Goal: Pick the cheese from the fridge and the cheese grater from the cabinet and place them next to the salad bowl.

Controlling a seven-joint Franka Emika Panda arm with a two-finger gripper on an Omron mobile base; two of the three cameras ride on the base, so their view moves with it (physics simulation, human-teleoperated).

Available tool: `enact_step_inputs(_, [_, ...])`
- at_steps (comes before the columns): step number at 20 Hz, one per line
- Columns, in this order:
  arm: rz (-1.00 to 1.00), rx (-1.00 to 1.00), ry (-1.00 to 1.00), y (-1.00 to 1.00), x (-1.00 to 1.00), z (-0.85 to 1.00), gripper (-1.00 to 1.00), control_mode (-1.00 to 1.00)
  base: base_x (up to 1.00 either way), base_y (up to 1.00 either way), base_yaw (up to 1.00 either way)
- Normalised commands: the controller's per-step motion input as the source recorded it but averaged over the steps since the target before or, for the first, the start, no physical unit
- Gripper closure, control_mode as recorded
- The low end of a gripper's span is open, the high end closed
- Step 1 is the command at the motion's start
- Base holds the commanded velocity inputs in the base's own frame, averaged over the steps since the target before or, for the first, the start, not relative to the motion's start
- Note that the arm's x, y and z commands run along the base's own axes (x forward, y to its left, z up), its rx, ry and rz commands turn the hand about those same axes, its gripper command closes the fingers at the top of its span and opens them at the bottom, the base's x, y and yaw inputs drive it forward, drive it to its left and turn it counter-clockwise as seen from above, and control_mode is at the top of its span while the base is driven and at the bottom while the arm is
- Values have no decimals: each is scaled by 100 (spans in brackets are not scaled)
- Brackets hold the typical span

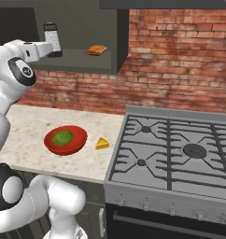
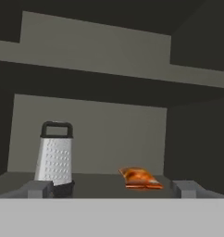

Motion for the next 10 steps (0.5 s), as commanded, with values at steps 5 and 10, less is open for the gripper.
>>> enact_step_inputs(5, [1, 0, 0, 4, 22, 0, -100, -100, 0, 0, 0])
enact_step_inputs(10, [2, 0, -4, 0, 20, 0, -100, -100, 0, 0, 0])
